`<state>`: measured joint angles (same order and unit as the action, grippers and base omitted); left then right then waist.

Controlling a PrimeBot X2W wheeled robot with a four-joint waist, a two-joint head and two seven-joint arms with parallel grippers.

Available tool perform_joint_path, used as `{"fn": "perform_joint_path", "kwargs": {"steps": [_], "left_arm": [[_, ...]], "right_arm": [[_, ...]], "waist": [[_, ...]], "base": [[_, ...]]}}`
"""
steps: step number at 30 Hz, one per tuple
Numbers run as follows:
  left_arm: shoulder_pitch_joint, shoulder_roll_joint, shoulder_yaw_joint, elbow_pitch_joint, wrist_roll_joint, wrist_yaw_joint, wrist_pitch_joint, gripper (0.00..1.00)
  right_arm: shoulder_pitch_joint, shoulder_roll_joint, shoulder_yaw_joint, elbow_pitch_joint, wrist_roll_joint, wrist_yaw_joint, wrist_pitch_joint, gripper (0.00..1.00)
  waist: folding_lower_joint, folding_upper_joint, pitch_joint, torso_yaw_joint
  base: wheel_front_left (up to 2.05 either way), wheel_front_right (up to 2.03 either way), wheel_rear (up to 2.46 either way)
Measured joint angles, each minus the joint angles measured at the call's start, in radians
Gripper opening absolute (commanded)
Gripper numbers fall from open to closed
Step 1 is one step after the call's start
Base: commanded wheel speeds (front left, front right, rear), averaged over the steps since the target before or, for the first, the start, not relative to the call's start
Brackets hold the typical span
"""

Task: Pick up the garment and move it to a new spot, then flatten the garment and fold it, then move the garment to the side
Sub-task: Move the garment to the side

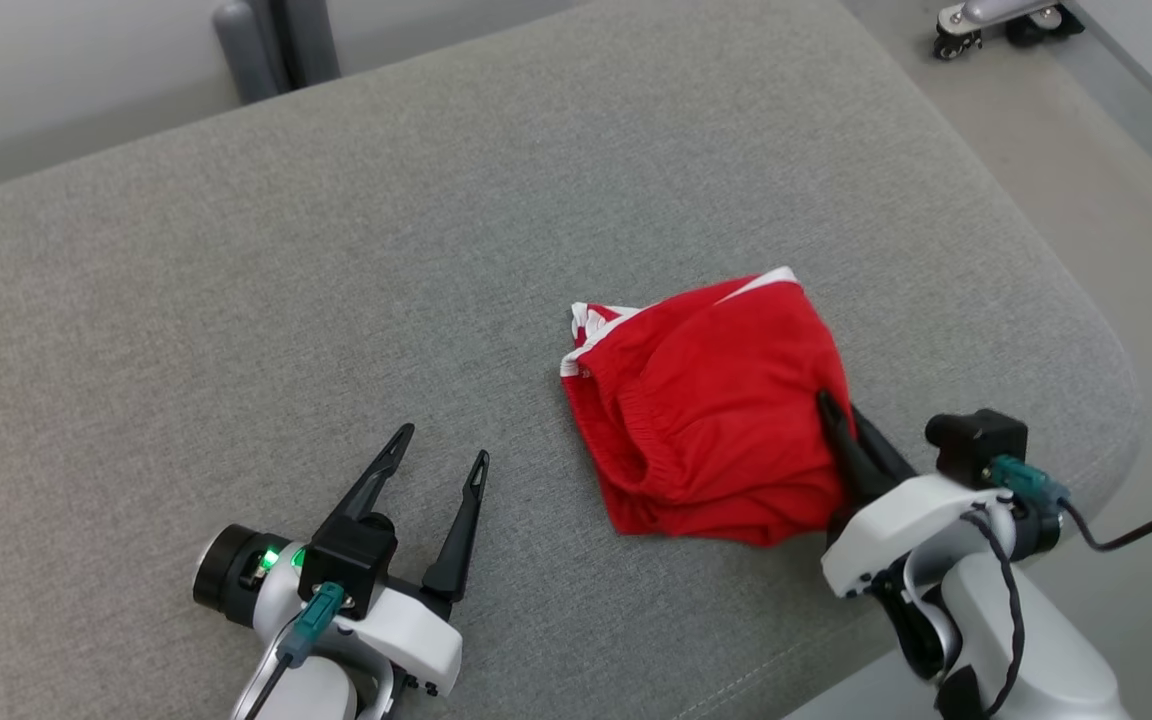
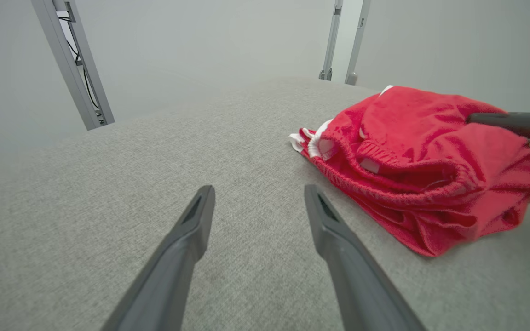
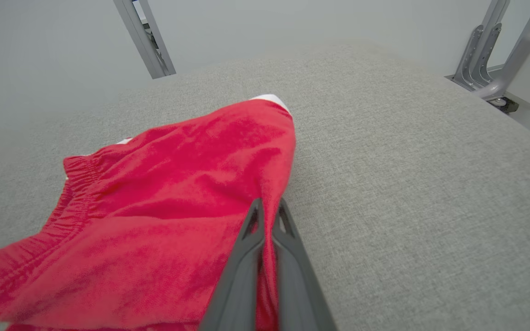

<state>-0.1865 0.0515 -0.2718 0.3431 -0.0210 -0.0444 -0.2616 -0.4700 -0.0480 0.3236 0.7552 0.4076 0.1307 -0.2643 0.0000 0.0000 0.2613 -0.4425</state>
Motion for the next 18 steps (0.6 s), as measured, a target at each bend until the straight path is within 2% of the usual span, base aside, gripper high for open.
{"fn": "perform_joint_path", "kwargs": {"steps": [7, 10, 16, 18], "left_arm": [[-0.027, 0.012, -0.024, -0.022, 0.020, -0.017, 0.000, 1.00], [-0.035, 0.027, -0.028, -0.030, 0.023, -0.017, 0.000, 1.00], [-0.064, 0.044, -0.046, -0.041, 0.033, -0.017, 0.000, 1.00], [-0.070, 0.050, -0.049, -0.052, 0.035, -0.017, 0.000, 1.00]], "right_arm": [[-0.070, -0.023, -0.088, 0.006, -0.111, 0.000, 0.000, 0.00], [-0.123, -0.068, -0.157, 0.030, -0.148, 0.000, 0.000, 0.00], [-0.210, -0.183, -0.367, 0.118, -0.259, 0.000, 0.000, 0.00], [-0.229, -0.200, -0.420, 0.135, -0.308, 0.000, 0.000, 0.00]], "waist": [[0.0000, 0.0000, 0.055, 0.030], [0.0000, 0.0000, 0.077, 0.059], [0.0000, 0.0000, 0.115, 0.135], [0.0000, 0.0000, 0.125, 0.163]], "base": [[0.00, 0.00, 0.00], [0.00, 0.00, 0.00], [0.00, 0.00, 0.00], [0.00, 0.00, 0.00]]}}
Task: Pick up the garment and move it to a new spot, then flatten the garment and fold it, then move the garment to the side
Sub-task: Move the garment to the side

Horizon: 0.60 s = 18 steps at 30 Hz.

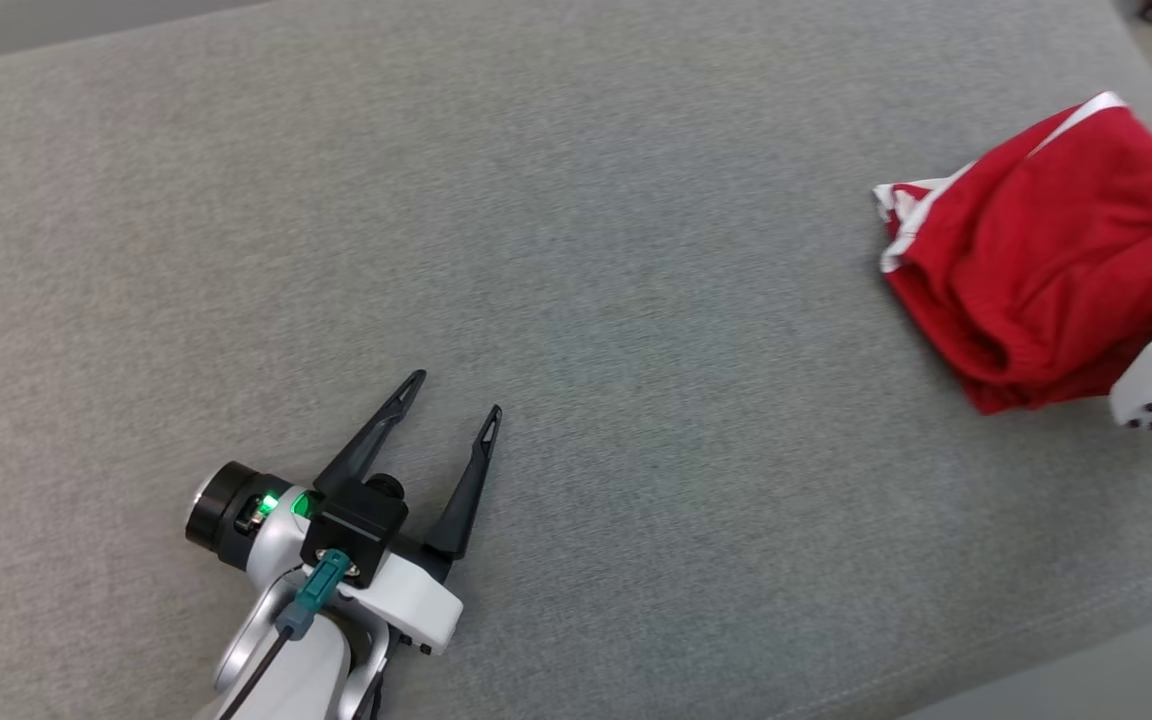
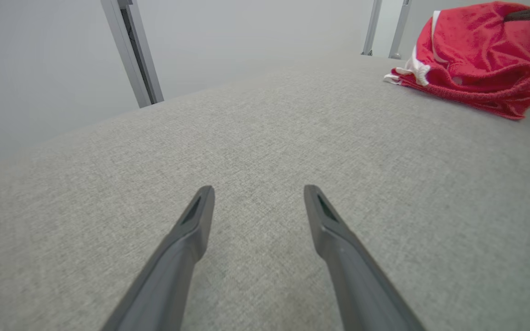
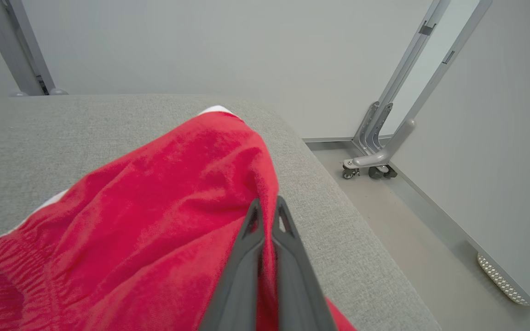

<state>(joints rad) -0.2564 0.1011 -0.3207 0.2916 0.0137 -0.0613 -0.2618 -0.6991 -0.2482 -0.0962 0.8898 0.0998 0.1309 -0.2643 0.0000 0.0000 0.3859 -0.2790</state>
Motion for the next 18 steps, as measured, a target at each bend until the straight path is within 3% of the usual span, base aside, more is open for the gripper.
{"fn": "perform_joint_path", "kwargs": {"steps": [9, 10, 11, 12, 13, 18], "left_arm": [[-0.020, 0.014, -0.014, -0.015, -0.001, 0.010, -0.002, 1.00], [-0.020, 0.014, -0.016, -0.015, -0.003, 0.010, -0.002, 1.00], [-0.020, 0.013, -0.017, -0.015, -0.005, 0.011, -0.002, 1.00], [-0.020, 0.013, -0.017, -0.015, -0.006, 0.012, -0.002, 1.00], [-0.020, 0.012, -0.019, -0.014, -0.010, 0.016, -0.002, 1.00], [-0.019, 0.003, -0.021, -0.009, -0.022, 0.024, -0.002, 1.00]], "right_arm": [[-0.066, -0.080, -0.298, 0.085, -0.223, 0.000, 0.000, 0.00], [-0.070, -0.087, -0.337, 0.086, -0.248, 0.000, 0.000, 0.11], [-0.073, -0.094, -0.379, 0.082, -0.272, 0.000, 0.000, 0.45], [-0.075, -0.099, -0.418, 0.076, -0.301, 0.000, 0.000, 0.88], [-0.079, -0.106, -0.499, 0.055, -0.367, 0.000, 0.000, 1.00], [-0.092, -0.063, -0.580, -0.038, -0.454, 0.000, 0.000, 1.00]], "waist": [[0.0000, 0.0000, 0.039, 0.094], [0.0000, 0.0000, 0.041, 0.102], [0.0000, 0.0000, 0.041, 0.109], [0.0000, 0.0000, 0.041, 0.115], [0.0000, 0.0000, 0.038, 0.125], [0.0001, 0.0000, 0.013, 0.140]], "base": [[0.00, 0.00, 0.00], [0.00, 0.00, 0.00], [0.00, 0.00, 0.00], [0.00, 0.00, 0.00], [0.00, 0.00, 0.00], [0.00, 0.00, 0.00]]}}
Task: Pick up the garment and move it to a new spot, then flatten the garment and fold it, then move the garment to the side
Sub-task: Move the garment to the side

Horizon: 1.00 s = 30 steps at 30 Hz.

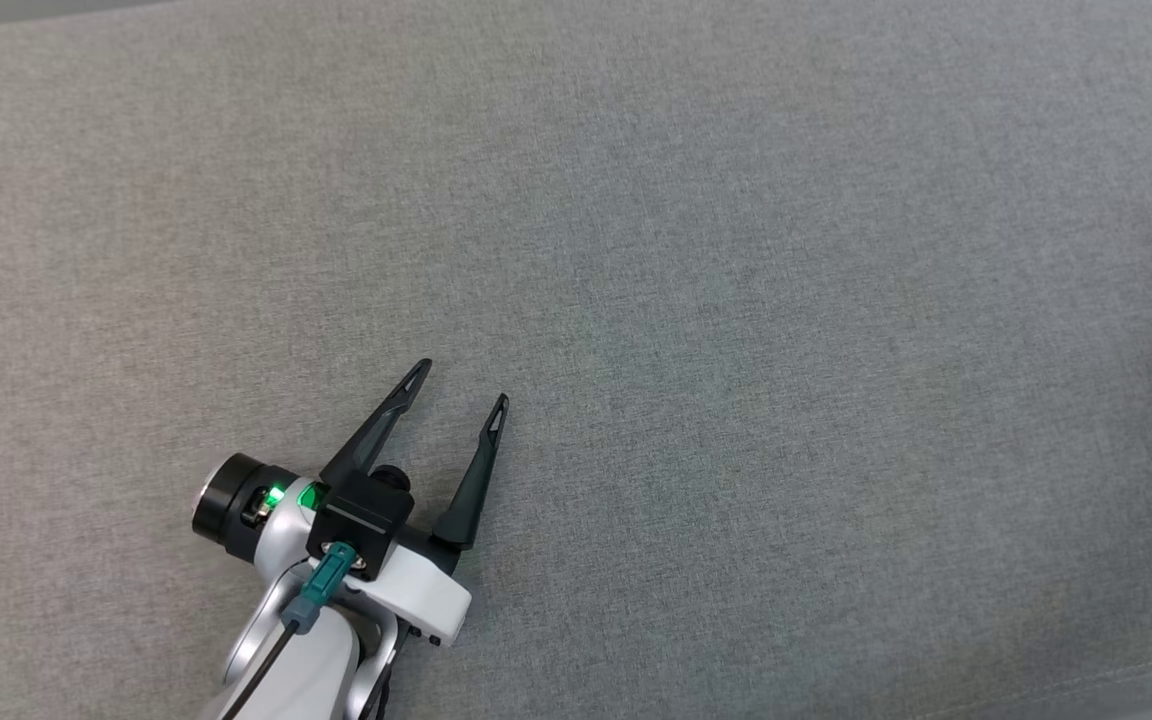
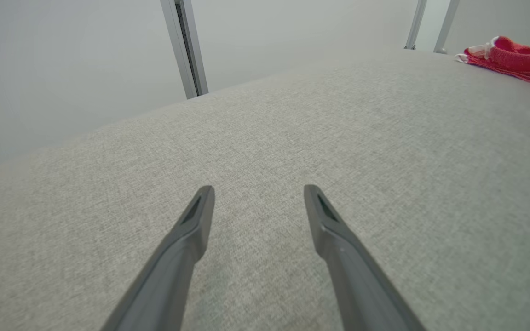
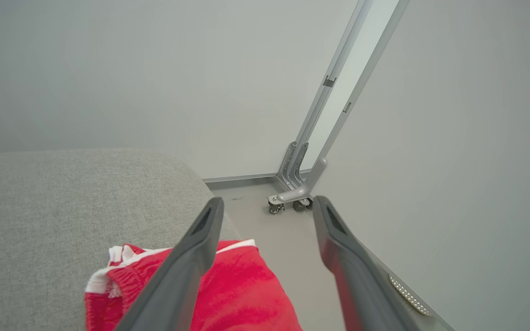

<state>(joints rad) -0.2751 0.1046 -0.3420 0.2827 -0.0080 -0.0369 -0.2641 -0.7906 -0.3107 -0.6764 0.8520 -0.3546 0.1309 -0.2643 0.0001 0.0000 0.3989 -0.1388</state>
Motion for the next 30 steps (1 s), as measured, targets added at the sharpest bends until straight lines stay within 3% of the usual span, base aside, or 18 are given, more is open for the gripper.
{"fn": "perform_joint_path", "kwargs": {"steps": [4, 7, 14, 20, 30], "left_arm": [[0.006, -0.011, 0.005, 0.007, -0.015, 0.007, 0.000, 1.00], [0.020, -0.019, 0.017, 0.009, -0.021, 0.017, 0.000, 1.00], [0.065, -0.029, 0.075, 0.016, -0.045, 0.049, 0.000, 1.00], [0.112, -0.037, 0.142, 0.025, -0.065, 0.075, 0.000, 1.00], [0.169, -0.048, 0.242, 0.033, -0.079, 0.091, 0.000, 1.00]], "right_arm": [[0.000, 0.054, 0.079, -0.067, 0.038, 0.000, 0.000, 1.00], [0.028, 0.126, 0.203, -0.143, 0.109, 0.000, 0.000, 1.00], [0.223, 0.212, 0.459, -0.355, 0.290, 0.000, 0.000, 1.00], [0.373, 0.241, 0.575, -0.408, 0.366, 0.000, 0.000, 1.00], [0.500, 0.263, 0.615, -0.433, 0.409, 0.000, 0.000, 1.00]], "waist": [[-0.0001, 0.0000, -0.029, 0.009], [-0.0001, 0.0000, -0.056, 0.015], [-0.0001, 0.0000, -0.125, 0.044], [-0.0001, 0.0000, -0.181, 0.091], [0.0000, 0.0000, -0.254, 0.139]], "base": [[0.00, 0.00, 0.00], [0.00, 0.00, 0.00], [0.00, 0.00, 0.00], [0.00, 0.00, 0.00], [0.00, 0.00, 0.00]]}}
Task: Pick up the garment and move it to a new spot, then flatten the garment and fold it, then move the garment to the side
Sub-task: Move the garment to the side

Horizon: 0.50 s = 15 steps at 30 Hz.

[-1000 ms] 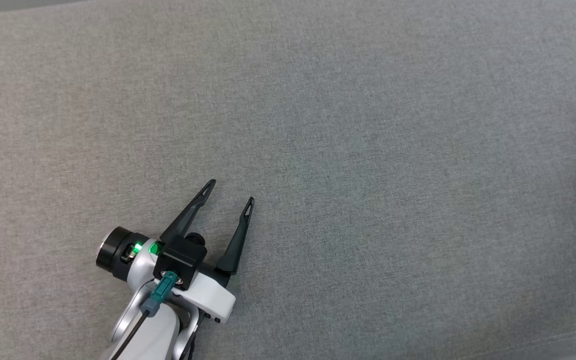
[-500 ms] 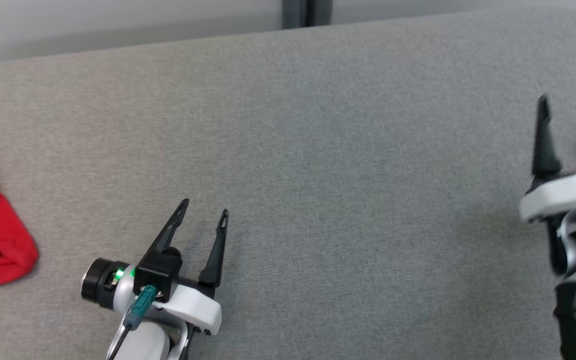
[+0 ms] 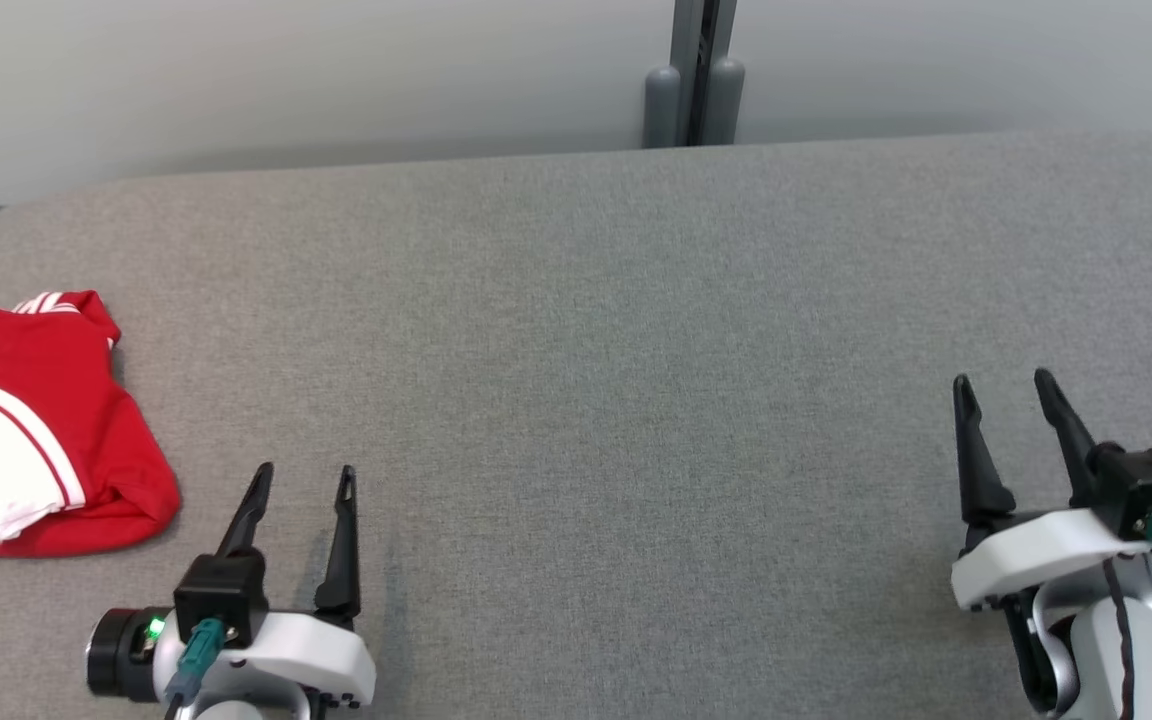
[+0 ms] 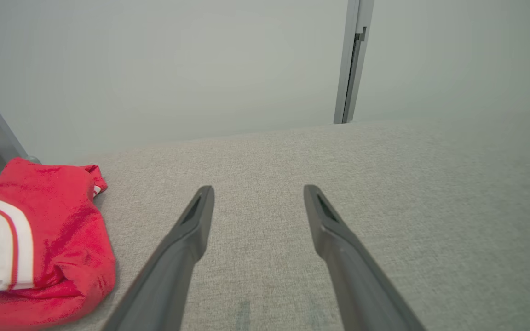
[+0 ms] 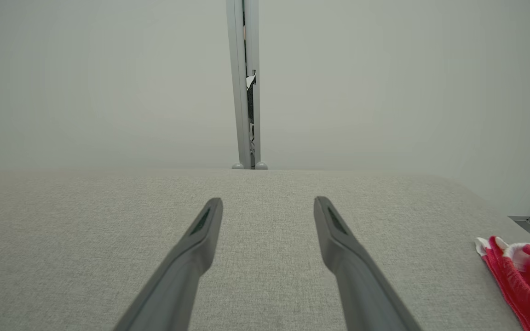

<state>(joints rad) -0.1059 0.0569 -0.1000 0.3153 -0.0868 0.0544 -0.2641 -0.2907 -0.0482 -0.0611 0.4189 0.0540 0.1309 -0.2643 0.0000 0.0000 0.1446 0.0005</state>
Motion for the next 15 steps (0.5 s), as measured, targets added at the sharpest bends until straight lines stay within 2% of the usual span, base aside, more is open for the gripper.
{"fn": "perform_joint_path", "kwargs": {"steps": [5, 15], "left_arm": [[0.035, -0.003, 0.053, 0.010, -0.012, 0.013, 0.000, 1.00], [0.098, -0.007, 0.085, 0.016, -0.004, 0.007, 0.000, 1.00]], "right_arm": [[0.058, 0.000, 0.014, 0.005, 0.045, 0.000, 0.000, 1.00], [0.140, 0.000, 0.044, -0.004, 0.091, 0.000, 0.000, 1.00]], "waist": [[0.0000, 0.0000, -0.046, 0.010], [0.0000, 0.0000, -0.131, 0.017]], "base": [[0.00, 0.00, 0.00], [0.00, 0.00, 0.00]]}}
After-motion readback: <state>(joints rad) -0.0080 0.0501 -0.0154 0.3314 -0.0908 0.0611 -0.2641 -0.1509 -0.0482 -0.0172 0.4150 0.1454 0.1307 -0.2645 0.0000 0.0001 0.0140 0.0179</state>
